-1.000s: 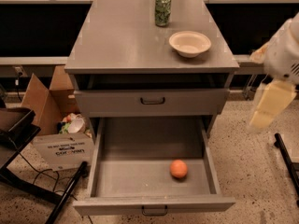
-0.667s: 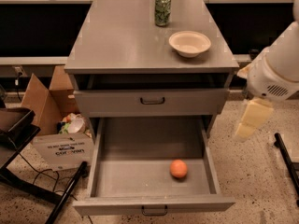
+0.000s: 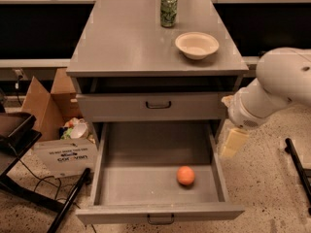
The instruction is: Pick orange from middle drawer and place on counter
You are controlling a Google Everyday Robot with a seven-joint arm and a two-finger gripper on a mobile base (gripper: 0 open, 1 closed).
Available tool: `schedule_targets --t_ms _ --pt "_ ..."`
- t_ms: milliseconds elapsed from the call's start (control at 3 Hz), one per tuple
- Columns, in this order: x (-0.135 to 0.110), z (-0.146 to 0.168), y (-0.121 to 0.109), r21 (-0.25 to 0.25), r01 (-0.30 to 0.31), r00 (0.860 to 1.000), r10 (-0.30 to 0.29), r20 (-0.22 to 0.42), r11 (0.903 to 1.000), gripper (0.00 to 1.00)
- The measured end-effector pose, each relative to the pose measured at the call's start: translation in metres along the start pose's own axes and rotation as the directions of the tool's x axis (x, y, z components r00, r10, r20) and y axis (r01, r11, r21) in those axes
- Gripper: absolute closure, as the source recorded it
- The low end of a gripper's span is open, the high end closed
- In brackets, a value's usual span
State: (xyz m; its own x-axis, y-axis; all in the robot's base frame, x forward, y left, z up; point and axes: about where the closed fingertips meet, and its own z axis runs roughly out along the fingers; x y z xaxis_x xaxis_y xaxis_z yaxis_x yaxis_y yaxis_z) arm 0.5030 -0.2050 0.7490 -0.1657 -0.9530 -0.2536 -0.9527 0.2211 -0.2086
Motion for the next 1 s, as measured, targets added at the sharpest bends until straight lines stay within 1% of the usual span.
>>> schedule_targets --t_ms 333,667,1000 --pt "0.011 0.012 0.013 -0.023 -0.053 0.992 0.055 0.114 0.9983 0.00" --pt "0.008 0.018 0.018 -0.038 -0.069 0.989 0.073 0.130 0.9969 0.00" --pt "0.012 0.059 0.030 -0.072 -0.080 0.988 0.089 0.126 0.9942 0.00"
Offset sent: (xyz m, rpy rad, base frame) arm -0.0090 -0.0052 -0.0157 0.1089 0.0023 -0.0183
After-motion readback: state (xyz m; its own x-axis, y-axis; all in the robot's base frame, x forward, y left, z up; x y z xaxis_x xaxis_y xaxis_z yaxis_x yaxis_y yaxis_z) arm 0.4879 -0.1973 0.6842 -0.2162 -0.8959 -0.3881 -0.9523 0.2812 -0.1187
